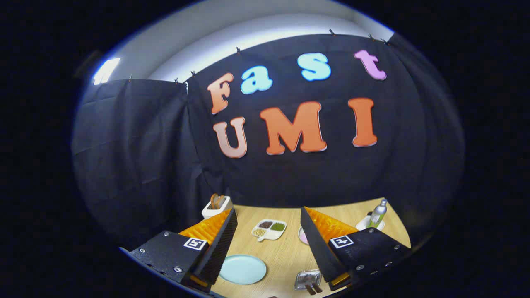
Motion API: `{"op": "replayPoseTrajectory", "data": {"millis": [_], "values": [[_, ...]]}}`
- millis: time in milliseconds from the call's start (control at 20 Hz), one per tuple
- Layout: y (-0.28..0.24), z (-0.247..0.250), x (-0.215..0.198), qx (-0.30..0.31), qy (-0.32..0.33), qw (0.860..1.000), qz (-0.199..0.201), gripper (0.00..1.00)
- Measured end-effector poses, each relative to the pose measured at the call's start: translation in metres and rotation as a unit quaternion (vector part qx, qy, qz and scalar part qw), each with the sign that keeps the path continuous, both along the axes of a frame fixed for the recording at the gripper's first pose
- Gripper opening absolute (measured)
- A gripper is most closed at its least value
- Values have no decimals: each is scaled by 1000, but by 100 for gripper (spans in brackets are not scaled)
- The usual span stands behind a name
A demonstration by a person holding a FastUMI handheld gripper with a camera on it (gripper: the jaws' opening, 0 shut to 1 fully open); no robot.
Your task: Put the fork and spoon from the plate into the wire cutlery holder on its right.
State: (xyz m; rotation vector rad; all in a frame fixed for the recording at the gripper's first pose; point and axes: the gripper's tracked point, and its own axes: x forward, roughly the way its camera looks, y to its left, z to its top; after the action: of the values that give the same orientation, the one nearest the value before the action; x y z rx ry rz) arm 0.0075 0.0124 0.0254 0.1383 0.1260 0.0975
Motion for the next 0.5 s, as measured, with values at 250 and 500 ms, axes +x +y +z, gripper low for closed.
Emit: {"op": "replayPoseTrajectory", "data": {"millis": [250, 500], "values": [[-17, 59, -1, -49, -103, 992, -59, 95], [-30, 97, -12, -54, -163, 980, -100, 95]]}}
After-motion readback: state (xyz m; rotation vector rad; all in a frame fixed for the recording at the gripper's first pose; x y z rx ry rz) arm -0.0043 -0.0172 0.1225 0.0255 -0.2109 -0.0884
